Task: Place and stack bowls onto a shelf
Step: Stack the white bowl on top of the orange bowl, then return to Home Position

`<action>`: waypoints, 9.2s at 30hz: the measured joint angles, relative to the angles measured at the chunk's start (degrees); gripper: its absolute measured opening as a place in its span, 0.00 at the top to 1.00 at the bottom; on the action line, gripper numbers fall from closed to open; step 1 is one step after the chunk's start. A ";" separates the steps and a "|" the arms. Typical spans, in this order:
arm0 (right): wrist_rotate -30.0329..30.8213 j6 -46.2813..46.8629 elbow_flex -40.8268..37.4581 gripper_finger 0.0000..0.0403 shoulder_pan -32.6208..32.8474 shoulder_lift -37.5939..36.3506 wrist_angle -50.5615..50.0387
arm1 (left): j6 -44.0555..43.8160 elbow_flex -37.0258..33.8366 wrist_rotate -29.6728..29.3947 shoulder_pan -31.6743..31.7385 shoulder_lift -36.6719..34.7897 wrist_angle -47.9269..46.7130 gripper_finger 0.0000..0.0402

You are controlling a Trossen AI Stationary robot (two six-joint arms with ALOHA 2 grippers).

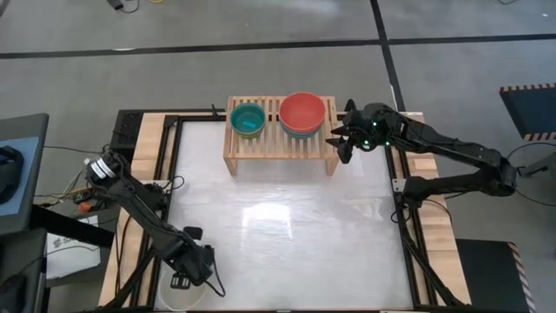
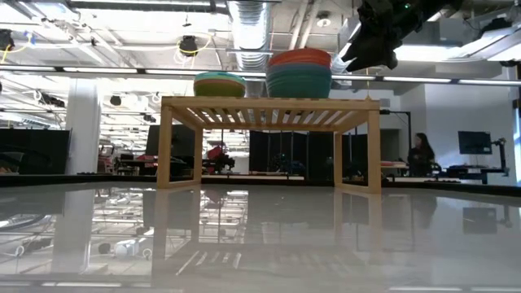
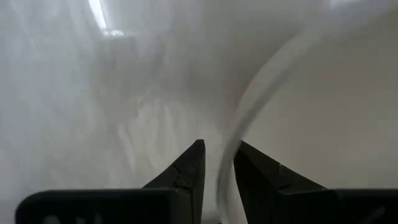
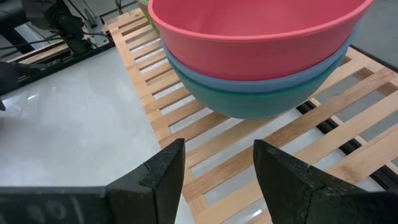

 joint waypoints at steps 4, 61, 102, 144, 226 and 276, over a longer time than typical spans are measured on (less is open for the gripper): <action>-0.02 0.15 0.00 0.47 0.02 0.00 -0.01 | 4.24 0.00 -2.29 1.99 0.99 0.02 0.85; 39.36 -12.15 -1.92 0.47 41.66 24.68 29.12 | 10.18 2.36 -68.60 30.68 2.57 41.68 1.00; 36.68 -2.62 8.56 0.93 33.42 26.15 2.23 | 27.76 2.49 -59.17 26.88 -5.28 50.49 0.43; 4.52 -3.34 24.11 0.72 -11.54 21.93 1.28 | 25.63 -4.39 -66.02 27.36 -8.97 49.27 0.42; 18.28 -7.84 -36.92 0.96 35.72 -17.59 56.66 | 45.42 -35.47 -37.57 31.12 -42.00 84.60 0.99; 4.57 2.46 -55.58 0.96 25.50 -58.74 35.09 | 48.38 -54.55 -35.94 30.49 -90.39 57.28 1.00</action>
